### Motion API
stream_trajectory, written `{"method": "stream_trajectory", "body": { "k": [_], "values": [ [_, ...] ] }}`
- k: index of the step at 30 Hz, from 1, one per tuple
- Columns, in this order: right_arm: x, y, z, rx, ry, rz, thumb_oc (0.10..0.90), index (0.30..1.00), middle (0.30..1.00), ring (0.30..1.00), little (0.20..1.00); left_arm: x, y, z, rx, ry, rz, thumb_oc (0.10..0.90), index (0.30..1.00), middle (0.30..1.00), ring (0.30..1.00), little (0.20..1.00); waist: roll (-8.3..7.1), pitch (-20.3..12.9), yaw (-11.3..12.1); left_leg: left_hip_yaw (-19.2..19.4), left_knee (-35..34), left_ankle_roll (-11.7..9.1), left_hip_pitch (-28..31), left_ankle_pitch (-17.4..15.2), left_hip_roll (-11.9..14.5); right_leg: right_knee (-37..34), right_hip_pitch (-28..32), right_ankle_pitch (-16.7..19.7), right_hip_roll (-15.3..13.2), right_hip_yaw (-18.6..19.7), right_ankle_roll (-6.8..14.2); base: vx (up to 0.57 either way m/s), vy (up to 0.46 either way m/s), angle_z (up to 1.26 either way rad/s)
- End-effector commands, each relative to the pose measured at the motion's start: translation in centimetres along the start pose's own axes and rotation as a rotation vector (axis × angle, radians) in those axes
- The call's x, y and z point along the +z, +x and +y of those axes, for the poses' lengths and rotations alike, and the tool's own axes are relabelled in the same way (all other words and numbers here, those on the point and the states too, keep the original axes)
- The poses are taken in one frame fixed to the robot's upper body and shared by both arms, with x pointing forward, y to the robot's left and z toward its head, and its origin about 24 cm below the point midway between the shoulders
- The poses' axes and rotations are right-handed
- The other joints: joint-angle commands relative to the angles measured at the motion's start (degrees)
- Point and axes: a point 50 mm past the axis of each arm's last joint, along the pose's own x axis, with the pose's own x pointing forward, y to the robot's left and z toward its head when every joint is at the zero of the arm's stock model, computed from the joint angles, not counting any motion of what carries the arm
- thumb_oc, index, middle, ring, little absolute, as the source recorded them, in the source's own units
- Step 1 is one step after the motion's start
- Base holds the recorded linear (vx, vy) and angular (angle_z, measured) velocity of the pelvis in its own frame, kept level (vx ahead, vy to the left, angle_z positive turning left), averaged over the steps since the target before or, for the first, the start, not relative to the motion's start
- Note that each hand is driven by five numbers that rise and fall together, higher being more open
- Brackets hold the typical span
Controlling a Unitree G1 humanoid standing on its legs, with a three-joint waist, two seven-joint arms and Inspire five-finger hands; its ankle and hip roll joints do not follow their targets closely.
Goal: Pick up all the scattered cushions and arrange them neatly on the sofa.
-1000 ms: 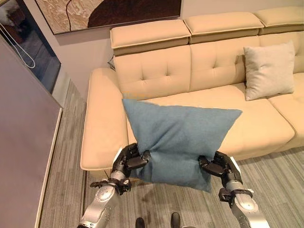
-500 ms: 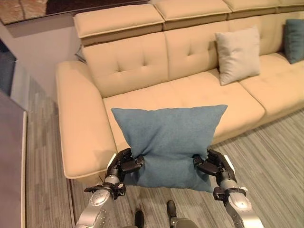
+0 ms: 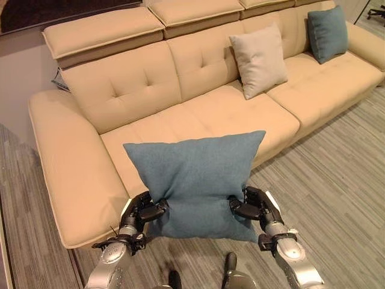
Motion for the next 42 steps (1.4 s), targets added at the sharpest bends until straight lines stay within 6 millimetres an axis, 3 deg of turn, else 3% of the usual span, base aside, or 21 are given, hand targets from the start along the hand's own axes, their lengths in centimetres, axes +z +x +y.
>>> {"method": "stream_trajectory", "body": {
  "k": [1, 3, 7, 8, 10, 12, 18, 22, 24, 27, 29, 33, 37, 42],
  "values": [
    [8.9, 1.1, -1.1, -0.025, 0.015, -0.438, 0.4, 0.3, 0.3, 0.3, 0.3, 5.5, 0.7, -4.3, -0.228, 0.012, -0.295, 0.4, 0.3, 0.3, 0.3, 0.3, -2.28, -2.82, 0.64, -7.0, 23.62, -4.72, -9.58, -1.29, 3.3, -2.21, 5.71, -6.33, 3.88, -2.37, -1.13, 0.05, -0.313, 0.53],
    [8.9, 1.1, -1.4, -0.036, 0.008, -0.437, 0.4, 0.3, 0.3, 0.3, 0.3, 5.6, 0.8, -4.4, -0.23, 0.009, -0.298, 0.4, 0.3, 0.3, 0.3, 0.3, -2.42, -2.29, 0.59, -6.25, 28.42, -4.32, -11.96, -0.16, 4.79, -2.74, 7.15, -7.52, 4.86, -3.25, -2.49, 0.05, -0.208, 0.28],
    [8.8, 1.1, -1.6, -0.042, -0.001, -0.428, 0.4, 0.3, 0.3, 0.3, 0.3, 5.6, 0.8, -4.4, -0.23, 0.017, -0.291, 0.4, 0.3, 0.3, 0.3, 0.3, -2.68, -2.3, 0.93, -5.66, 27.61, -3.22, -14.56, -1.85, 3.71, -3.24, 8.83, -8.74, 5.49, -3.1, -2.99, 0.14, -0.097, -0.07],
    [8.7, 1.1, -1.8, -0.05, -0.007, -0.422, 0.4, 0.3, 0.3, 0.3, 0.3, 5.3, 0.8, -4.6, -0.235, 0.024, -0.28, 0.4, 0.3, 0.3, 0.3, 0.3, -3.06, -2.69, 1.05, -4.26, 23.81, -2.66, -15.82, -3.39, 3.12, -4.03, 9.85, -9.29, 5.69, -3.56, -2.63, 0.17, -0.034, 0.11],
    [8.6, 1.0, -2.0, -0.058, -0.011, -0.416, 0.4, 0.3, 0.3, 0.3, 0.3, 5.3, 0.9, -4.6, -0.235, 0.029, -0.278, 0.4, 0.3, 0.3, 0.3, 0.3, -3.2, -2.92, 1.15, -3.0, 21.25, -2.58, -16.45, -2.99, 3.15, -4.48, 10.48, -9.57, 5.66, -3.85, -2.35, 0.15, -0.014, 0.13],
    [8.5, 1.0, -2.2, -0.071, -0.011, -0.408, 0.4, 0.3, 0.3, 0.3, 0.3, 5.3, 0.9, -4.5, -0.232, 0.036, -0.275, 0.4, 0.3, 0.3, 0.3, 0.3, -2.55, -3.49, 1.63, -0.31, 14.9, -2.81, -18.25, 0.83, 3.97, -4.95, 12.09, -10.76, 6.92, -4.28, -2.19, 0.18, 0.025, 0.13],
    [8.4, 1.1, -1.6, -0.064, -0.015, -0.403, 0.4, 0.3, 0.3, 0.3, 0.3, 5.2, 0.7, -4.2, -0.215, 0.035, -0.272, 0.4, 0.3, 0.3, 0.3, 0.3, -2.4, -4.31, 2.93, -0.76, 10.49, -2.23, -17.16, 1.96, 2.2, -4.18, 14.58, -12.59, 7.48, -3.21, -1.33, 0.21, 0.098, -0.1],
    [8.4, 1.2, -0.9, -0.039, -0.021, -0.408, 0.4, 0.3, 0.3, 0.3, 0.3, 5.2, 0.5, -3.7, -0.206, 0.05, -0.273, 0.4, 0.3, 0.3, 0.3, 0.3, -2.53, -6.05, 3.57, -0.86, 8.61, 0.03, -13.3, -0.56, 0.0, 0.92, 14.25, -13.0, 4.58, -2.13, 1.15, 0.21, 0.189, -0.14],
    [8.7, 1.3, -0.4, -0.017, -0.02, -0.417, 0.4, 0.3, 0.3, 0.3, 0.3, 5.3, 0.4, -3.2, -0.189, 0.057, -0.273, 0.4, 0.3, 0.3, 0.3, 0.3, -2.08, -5.65, 3.73, -0.53, 7.95, 1.97, -10.68, -2.13, -0.84, 9.47, 10.77, -11.25, 2.28, -1.45, 2.84, 0.13, 0.192, -0.05],
    [8.8, 1.3, 0.0, -0.003, 0.005, -0.424, 0.4, 0.3, 0.3, 0.3, 0.3, 5.4, 0.2, -2.8, -0.177, 0.059, -0.281, 0.4, 0.3, 0.3, 0.3, 0.3, -1.34, -5.21, 3.42, -1.56, 7.53, 3.14, -9.08, -2.91, -1.48, 16.41, 7.33, -9.07, 1.64, 0.27, 3.76, 0.08, 0.103, -0.08],
    [8.7, 1.2, -0.1, -0.009, -0.001, -0.423, 0.4, 0.3, 0.3, 0.3, 0.3, 5.3, 0.2, -2.8, -0.177, 0.054, -0.28, 0.4, 0.3, 0.3, 0.3, 0.3, -0.78, -5.2, 2.9, -2.72, 6.59, 3.4, -7.61, -3.24, -2.04, 16.85, 5.27, -8.82, 2.04, 1.95, 3.17, 0.13, 0.047, 0.3],
    [8.9, 1.3, -0.2, -0.012, -0.009, -0.43, 0.4, 0.3, 0.3, 0.3, 0.3, 5.2, 0.2, -3.1, -0.184, 0.053, -0.277, 0.4, 0.3, 0.3, 0.3, 0.3, 0.0, -4.94, 2.07, -4.19, 5.03, 3.27, -5.89, -3.5, -2.19, 12.36, 3.14, -9.5, 2.72, 3.38, 2.37, 0.13, -0.011, 0.27],
    [8.9, 1.3, -0.7, -0.034, -0.024, -0.432, 0.4, 0.3, 0.3, 0.3, 0.3, 5.4, 0.4, -3.7, -0.197, 0.041, -0.297, 0.4, 0.3, 0.3, 0.3, 0.3, -0.49, -3.9, -0.02, -8.37, 3.95, 2.55, -3.86, -3.92, -3.48, 3.37, -1.38, -5.51, 5.77, 10.93, 3.2, 0.16, -0.107, 0.25],
    [8.9, 1.3, -1.0, -0.046, -0.028, -0.433, 0.4, 0.3, 0.3, 0.3, 0.3, 5.7, 0.6, -4.0, -0.216, 0.051, -0.306, 0.4, 0.3, 0.3, 0.3, 0.3, -1.39, -3.98, -0.69, -11.04, 4.06, 1.22, -2.67, -5.2, -3.67, 1.39, -0.54, -4.83, 6.1, 11.46, 2.85, 0.12, -0.133, 0.67]
  ]
}}
